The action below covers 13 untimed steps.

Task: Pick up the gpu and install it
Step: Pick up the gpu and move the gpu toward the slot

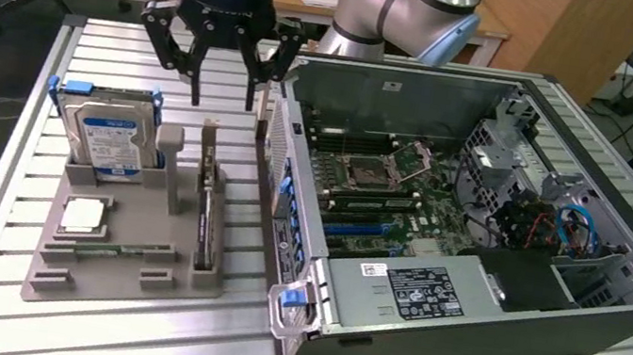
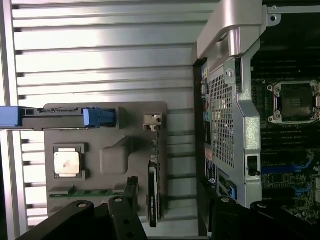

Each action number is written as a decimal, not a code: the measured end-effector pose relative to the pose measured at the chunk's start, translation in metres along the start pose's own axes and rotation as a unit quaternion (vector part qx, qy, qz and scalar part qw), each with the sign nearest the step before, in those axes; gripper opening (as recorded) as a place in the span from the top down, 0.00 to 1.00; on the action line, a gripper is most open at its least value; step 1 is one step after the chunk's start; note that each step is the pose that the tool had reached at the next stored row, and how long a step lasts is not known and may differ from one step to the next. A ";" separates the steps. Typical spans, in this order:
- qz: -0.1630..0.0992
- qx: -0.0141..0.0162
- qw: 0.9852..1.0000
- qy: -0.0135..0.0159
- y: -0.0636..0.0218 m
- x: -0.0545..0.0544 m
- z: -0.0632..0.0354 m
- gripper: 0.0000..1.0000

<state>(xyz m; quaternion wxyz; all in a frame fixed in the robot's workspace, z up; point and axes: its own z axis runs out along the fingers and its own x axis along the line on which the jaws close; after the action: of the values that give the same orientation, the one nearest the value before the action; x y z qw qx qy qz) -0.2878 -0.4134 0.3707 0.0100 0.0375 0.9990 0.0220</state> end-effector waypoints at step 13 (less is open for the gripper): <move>0.000 0.000 1.000 0.000 -0.0012 0.000 0.0220 0.41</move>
<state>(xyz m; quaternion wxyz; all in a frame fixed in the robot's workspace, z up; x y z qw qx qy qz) -0.2879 -0.4136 0.3487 0.0100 0.0376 0.9990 0.0219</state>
